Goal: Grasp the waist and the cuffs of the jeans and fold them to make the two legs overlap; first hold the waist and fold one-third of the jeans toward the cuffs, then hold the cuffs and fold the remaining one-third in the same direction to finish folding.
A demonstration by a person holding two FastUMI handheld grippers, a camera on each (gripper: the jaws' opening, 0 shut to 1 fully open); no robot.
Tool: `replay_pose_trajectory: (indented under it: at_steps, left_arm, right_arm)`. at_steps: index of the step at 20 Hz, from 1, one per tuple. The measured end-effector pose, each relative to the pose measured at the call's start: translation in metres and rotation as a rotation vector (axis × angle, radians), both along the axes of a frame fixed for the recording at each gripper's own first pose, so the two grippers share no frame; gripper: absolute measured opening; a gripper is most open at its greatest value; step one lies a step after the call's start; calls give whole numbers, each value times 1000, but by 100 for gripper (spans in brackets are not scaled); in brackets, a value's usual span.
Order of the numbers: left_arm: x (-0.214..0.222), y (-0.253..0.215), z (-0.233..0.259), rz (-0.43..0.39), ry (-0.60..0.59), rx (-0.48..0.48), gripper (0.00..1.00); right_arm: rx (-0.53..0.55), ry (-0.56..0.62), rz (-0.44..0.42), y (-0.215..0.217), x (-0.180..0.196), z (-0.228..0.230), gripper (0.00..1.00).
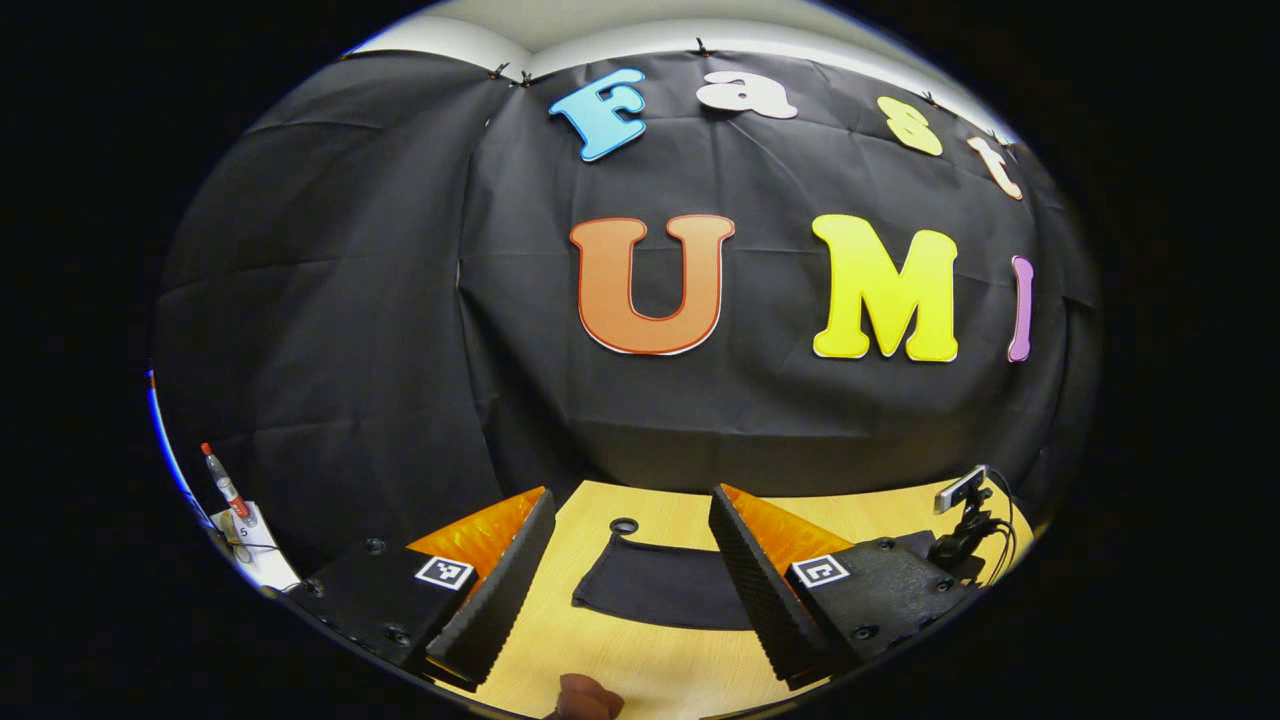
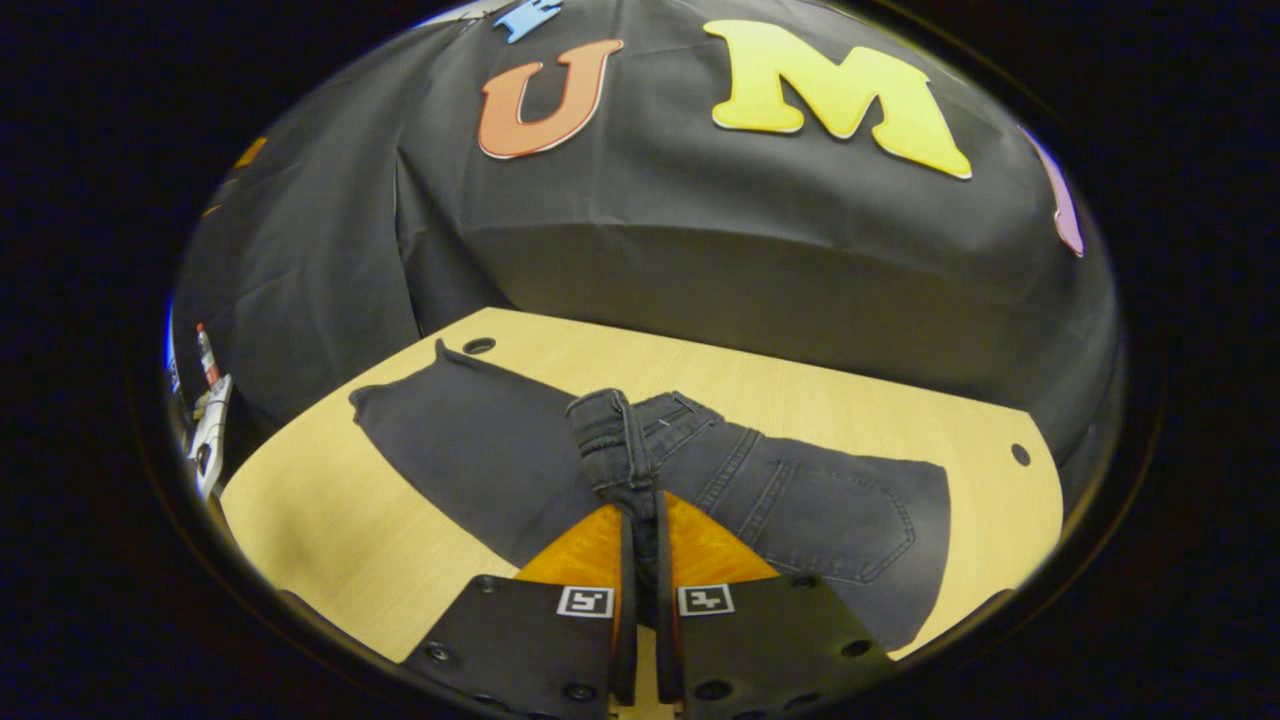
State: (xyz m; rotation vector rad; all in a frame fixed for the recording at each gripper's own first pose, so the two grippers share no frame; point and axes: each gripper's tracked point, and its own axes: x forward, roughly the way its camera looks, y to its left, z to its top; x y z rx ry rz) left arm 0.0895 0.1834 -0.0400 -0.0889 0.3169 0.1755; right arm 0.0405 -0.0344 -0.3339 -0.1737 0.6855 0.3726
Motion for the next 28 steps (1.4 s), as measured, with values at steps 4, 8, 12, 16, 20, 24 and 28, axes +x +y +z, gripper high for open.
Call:
replay_pose_trajectory:
  at_steps: [4,8,12,16,20,24,28]
  left_arm:
    - [4,4,-7,4,-4,-13,99]
    - [8,7,-21,14,8,-18,99]
    - [11,10,-44,23,30,-97,100]
    - [19,9,-96,60,98,-237,98]
    - [20,11,-158,138,181,-462,98]
    - [24,5,-220,199,312,-651,99]
    - [38,8,-270,319,377,-880,99]
  right_arm:
    - [19,54,30,7,-10,-9,17]
    - [36,21,51,16,-6,3,84]
    - [53,-50,46,18,11,32,91]
    - [76,-125,26,8,34,74,94]
    - [85,-234,-17,-20,59,128,91]
    - [87,-315,-72,-51,74,175,93]
    - [54,-385,-105,-85,78,213,93]
